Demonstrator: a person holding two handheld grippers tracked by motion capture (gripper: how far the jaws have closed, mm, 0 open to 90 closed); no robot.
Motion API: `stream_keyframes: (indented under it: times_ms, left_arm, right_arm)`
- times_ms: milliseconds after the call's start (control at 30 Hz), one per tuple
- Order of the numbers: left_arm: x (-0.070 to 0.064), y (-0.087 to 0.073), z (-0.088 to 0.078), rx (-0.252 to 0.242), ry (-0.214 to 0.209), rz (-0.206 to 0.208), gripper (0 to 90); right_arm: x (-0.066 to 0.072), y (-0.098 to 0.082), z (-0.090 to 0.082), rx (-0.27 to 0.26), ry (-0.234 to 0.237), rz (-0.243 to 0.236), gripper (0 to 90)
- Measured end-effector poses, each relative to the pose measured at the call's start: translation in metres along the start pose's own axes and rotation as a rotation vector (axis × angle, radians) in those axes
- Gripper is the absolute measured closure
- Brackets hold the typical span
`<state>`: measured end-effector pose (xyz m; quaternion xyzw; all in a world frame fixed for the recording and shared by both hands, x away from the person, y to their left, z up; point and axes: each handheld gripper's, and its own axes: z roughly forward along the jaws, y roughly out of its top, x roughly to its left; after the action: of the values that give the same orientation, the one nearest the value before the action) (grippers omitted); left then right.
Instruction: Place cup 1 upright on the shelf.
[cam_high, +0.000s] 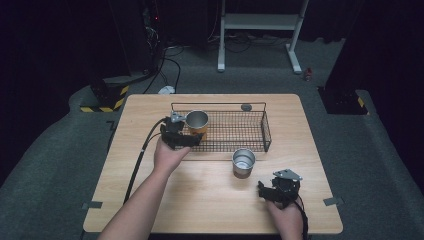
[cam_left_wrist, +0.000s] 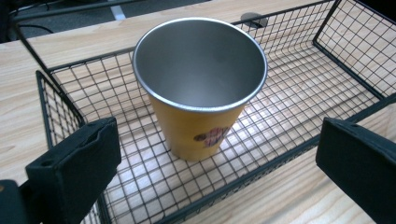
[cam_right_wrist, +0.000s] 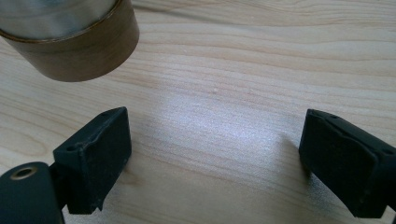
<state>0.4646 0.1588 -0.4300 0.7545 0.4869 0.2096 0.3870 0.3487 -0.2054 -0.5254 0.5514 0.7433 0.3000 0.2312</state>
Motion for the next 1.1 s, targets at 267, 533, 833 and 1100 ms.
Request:
stream_keyframes:
  times_ms: [267,533,833,1100]
  left_arm:
    - [0.005,-0.010,-0.010,-0.002,-0.010,-0.017,1.1]
    - [0.007,-0.019,-0.019,-0.010,-0.018,-0.010,1.4]
    - [0.010,-0.033,-0.028,-0.015,-0.030,-0.014,2.0]
    - [0.012,-0.046,-0.036,-0.019,-0.040,-0.011,2.2]
  right_arm:
    - [0.000,0.000,0.000,0.000,0.000,0.000,9.2]
    - [0.000,0.000,0.000,0.000,0.000,0.001,9.2]
    - [0.000,0.000,0.000,0.001,0.000,0.005,9.2]
    - [0.000,0.000,0.000,0.000,0.000,0.000,9.2]
